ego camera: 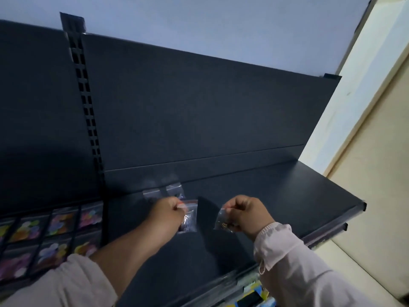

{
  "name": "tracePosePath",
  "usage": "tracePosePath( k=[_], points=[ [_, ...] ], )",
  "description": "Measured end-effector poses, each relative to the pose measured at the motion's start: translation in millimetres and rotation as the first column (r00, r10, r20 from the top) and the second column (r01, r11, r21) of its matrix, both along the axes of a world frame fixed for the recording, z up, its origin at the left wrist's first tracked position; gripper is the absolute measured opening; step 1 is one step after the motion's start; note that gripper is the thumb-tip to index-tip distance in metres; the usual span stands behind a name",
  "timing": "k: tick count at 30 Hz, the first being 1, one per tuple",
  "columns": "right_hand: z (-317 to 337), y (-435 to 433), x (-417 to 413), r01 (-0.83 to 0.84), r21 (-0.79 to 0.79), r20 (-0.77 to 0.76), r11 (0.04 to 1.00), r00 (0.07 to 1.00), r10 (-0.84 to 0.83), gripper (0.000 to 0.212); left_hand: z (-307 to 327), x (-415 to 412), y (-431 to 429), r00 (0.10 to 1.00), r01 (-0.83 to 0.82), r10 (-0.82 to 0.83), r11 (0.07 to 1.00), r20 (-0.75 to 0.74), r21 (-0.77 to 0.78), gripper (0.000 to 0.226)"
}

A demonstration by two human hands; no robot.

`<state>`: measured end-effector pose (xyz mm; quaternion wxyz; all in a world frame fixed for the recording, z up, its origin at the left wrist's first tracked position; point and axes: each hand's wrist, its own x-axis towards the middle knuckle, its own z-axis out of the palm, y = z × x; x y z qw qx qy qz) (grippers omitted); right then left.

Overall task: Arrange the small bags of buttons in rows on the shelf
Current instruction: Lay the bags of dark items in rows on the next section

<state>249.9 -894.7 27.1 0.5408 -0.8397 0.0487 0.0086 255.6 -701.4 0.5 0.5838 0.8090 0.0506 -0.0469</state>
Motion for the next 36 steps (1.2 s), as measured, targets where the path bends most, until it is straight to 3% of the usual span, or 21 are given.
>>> tracePosePath(
  k=[4,11,13,16,19,22,25,27,29,31,33,36],
  points=[
    [-13.7,-25.0,48.8,-0.088,-0.033,-0.027,0.996,0.996,0.087,0.029,-13.7,23.4,-28.7,1.0,-0.023,0.023,0.997,-0.005,0.079,0.019],
    [-41.5,-67.7,133.3,-0.33,-0.164,-0.117,0.93,0.942,0.313,0.03,-29.5,67.4,-91.9,0.979,-0.194,0.2,0.969,-0.024,0.156,0.025],
    [-49.4,-75.6,151.3,-0.369,-0.122,-0.155,0.922,0.924,0.349,0.032,-32.0,76.9,-101.5,0.972,-0.229,0.236,0.951,-0.013,0.207,0.021],
    [-56.6,-84.8,174.7,-0.417,-0.224,-0.117,0.881,0.909,0.4,0.031,-33.2,79.8,-112.8,0.959,-0.276,0.283,0.907,0.027,0.319,0.025],
    [-55.3,-91.6,181.0,-0.44,-0.498,-0.009,0.747,0.864,0.503,0.039,-38.2,71.8,-117.9,0.963,-0.271,0.226,0.797,0.149,0.539,0.062],
    [-58.4,-105.1,170.5,-0.466,-0.645,0.089,0.606,0.742,0.665,0.045,-39.8,58.0,-122.1,0.955,-0.24,0.034,0.671,0.293,0.702,0.049],
    [-72.4,-122.4,153.6,-0.548,-0.711,0.031,0.442,0.603,0.797,0.042,-43.8,47.7,-126.0,0.973,-0.047,-0.157,0.581,0.169,0.813,0.036],
    [-80.2,-130.0,147.1,-0.54,-0.747,0.008,0.387,0.575,0.818,0.042,-43.8,47.1,-125.9,0.987,0.053,-0.158,0.488,0.029,0.871,0.044],
    [-79.1,-130.6,147.1,-0.52,-0.778,-0.008,0.353,0.57,0.822,0.044,-43.2,51.2,-125.7,0.992,0.047,-0.123,0.409,0.004,0.911,0.052],
    [-76.3,-127.7,151.7,-0.543,-0.781,-0.056,0.309,0.553,0.831,0.054,-42.6,56.5,-124.6,0.994,0.074,-0.1,0.44,-0.033,0.895,0.067],
    [-77.7,-124.2,161.6,-0.574,-0.786,-0.098,0.228,0.479,0.872,0.066,-48.6,63.8,-122.7,0.993,0.075,-0.121,0.488,-0.018,0.87,0.088],
    [-77.5,-115.2,179.8,-0.563,-0.801,-0.101,0.204,0.462,0.881,0.087,-50.8,75.3,-121.4,0.994,0.045,-0.105,0.484,0.007,0.874,0.097]
  ],
)
